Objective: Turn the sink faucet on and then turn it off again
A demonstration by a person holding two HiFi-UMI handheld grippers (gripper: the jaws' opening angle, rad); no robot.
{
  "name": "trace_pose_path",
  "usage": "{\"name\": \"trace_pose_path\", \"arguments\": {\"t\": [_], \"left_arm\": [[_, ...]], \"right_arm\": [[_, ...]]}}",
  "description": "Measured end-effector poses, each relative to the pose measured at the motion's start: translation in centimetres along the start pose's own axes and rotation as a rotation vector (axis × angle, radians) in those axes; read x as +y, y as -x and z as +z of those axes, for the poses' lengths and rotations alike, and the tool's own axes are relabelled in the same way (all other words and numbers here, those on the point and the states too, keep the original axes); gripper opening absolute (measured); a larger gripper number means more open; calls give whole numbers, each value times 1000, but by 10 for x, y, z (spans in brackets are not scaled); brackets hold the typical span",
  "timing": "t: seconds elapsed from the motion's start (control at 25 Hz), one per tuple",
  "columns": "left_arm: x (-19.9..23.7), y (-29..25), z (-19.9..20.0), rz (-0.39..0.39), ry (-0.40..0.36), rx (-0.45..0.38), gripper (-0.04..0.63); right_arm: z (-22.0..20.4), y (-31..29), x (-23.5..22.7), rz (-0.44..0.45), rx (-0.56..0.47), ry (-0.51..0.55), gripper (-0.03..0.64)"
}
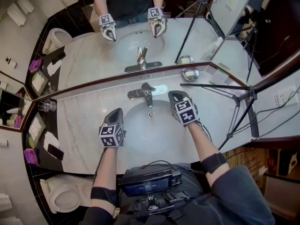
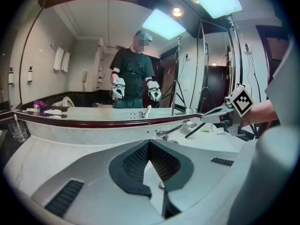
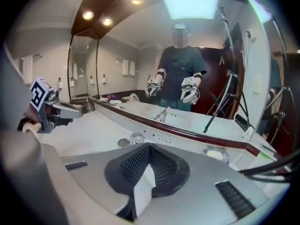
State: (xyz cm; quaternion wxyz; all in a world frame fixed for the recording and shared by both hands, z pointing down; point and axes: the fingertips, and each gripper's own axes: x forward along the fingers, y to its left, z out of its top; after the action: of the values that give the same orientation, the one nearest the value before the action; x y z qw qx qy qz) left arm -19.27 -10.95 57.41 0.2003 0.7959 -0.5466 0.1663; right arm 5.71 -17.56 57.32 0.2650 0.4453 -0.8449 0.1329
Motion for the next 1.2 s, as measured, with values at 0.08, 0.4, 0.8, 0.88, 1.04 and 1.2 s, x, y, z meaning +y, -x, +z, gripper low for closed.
{"name": "trace_pose_path", "arguments": {"t": [0.08, 0.4, 0.8, 0.88, 1.04, 1.2], "left_arm": [[1, 1, 0, 3, 8, -6, 0], [-1, 6, 3, -6, 19, -39, 0], [-1, 8, 7, -3, 17, -59, 0], [-2, 7, 9, -3, -6, -61, 0], [-13, -4, 12, -33, -93, -44, 29], [-33, -23, 18, -91, -233, -6, 63]], "right_arm": [[-11, 6, -4, -2, -32, -100, 18], [-38, 28, -7, -23, -82, -303, 18], [-42, 28, 0, -7, -78, -317, 18], [-42, 26, 2, -2, -76, -315, 18], [-44, 24, 3, 3, -72, -317, 18], [-44, 23, 5, 8, -76, -319, 18]]}}
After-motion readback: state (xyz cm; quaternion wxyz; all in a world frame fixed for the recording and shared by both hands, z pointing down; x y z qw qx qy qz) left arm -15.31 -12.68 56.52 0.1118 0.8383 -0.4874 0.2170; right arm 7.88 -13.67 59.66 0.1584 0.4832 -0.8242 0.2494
